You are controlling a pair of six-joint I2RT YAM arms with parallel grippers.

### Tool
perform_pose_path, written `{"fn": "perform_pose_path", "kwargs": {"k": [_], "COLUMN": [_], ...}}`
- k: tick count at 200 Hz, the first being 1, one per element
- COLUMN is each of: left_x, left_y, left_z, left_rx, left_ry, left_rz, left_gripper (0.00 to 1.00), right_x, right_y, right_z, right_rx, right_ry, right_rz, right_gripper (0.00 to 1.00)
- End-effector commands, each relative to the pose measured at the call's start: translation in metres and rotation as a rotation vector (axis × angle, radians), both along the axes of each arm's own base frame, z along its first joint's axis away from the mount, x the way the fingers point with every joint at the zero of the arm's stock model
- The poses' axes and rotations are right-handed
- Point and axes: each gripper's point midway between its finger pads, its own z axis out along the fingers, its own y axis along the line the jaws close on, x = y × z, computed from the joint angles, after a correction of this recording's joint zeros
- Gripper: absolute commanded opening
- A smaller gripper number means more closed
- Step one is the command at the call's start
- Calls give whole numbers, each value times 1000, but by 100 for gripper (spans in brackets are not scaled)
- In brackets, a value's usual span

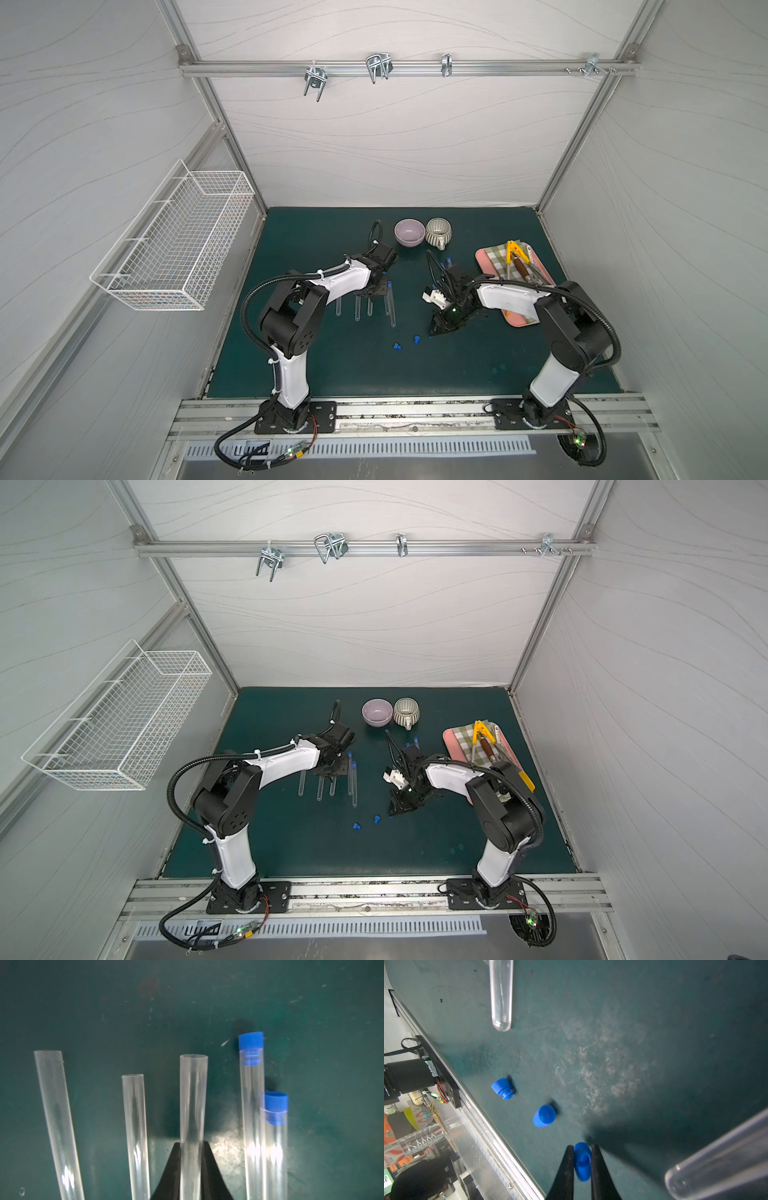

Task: Remove stoppers from test tubes
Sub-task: Place the test tube at the center of the board.

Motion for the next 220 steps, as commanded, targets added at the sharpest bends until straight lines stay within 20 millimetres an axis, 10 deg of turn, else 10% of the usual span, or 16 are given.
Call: {"fn": "perform_pose_path", "kwargs": {"k": [1,84,139,220], "left_x": [12,8,13,14], "left_y": [2,5,8,-22], "left_z": [-3,-10,24,65], "left_rx": [5,8,34,-79], "left_ry": [-25,3,-56,-88], "left_rz": [42,41,-3,-52], "left_gripper": [2,17,44,44], "right_x": [-3,-2,3,10], "right_y": [0,-1,1,8], "right_z": [-3,0,10,38], "right_rx": [-13,-20,-12,54], "right_ry": [8,0,-24,-68], "right_rz": [23,19,16,7], "right_gripper": [11,23,33,49]}}
